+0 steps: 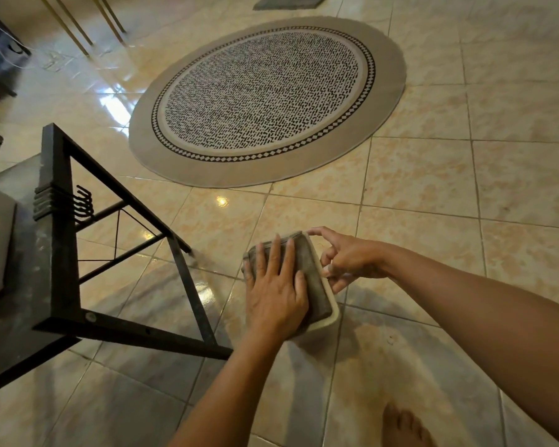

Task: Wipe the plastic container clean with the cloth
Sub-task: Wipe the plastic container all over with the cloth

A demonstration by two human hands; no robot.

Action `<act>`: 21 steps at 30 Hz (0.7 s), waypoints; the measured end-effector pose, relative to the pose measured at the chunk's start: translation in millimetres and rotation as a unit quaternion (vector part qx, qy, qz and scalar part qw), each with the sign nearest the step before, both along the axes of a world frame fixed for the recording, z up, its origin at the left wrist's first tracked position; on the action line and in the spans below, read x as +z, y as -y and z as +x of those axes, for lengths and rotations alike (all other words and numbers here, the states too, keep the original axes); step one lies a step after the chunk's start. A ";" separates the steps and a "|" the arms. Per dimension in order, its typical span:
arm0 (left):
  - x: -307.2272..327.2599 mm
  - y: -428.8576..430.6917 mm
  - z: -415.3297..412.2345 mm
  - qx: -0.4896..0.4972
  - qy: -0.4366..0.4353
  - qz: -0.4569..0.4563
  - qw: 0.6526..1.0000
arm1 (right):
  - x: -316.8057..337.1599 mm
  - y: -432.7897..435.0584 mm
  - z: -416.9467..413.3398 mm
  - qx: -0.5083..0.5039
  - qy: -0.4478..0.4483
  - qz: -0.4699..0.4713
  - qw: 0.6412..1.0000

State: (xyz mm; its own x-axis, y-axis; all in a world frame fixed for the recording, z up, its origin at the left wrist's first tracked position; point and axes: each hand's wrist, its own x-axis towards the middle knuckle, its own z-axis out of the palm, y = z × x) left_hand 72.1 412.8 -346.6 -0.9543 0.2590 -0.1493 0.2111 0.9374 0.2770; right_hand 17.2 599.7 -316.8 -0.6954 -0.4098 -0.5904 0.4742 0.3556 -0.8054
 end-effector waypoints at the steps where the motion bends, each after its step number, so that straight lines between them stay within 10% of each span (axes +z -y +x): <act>1: -2.0 2.7 4.2 -0.006 0.000 -0.016 1.000 | -0.1 0.3 -0.9 0.002 0.001 -0.003 1.000; 21: -6.8 3.2 5.3 -0.043 -0.028 -0.033 0.998 | -1.5 2.3 -1.2 0.015 0.017 -0.021 1.000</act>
State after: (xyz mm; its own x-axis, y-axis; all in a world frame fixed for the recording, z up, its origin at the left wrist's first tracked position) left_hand 77.3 409.6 -353.4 -0.9366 0.3308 -0.1159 0.3042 0.9313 0.2003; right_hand 16.0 597.4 -318.3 -0.6621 -0.4550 -0.5955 0.4920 0.3355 -0.8034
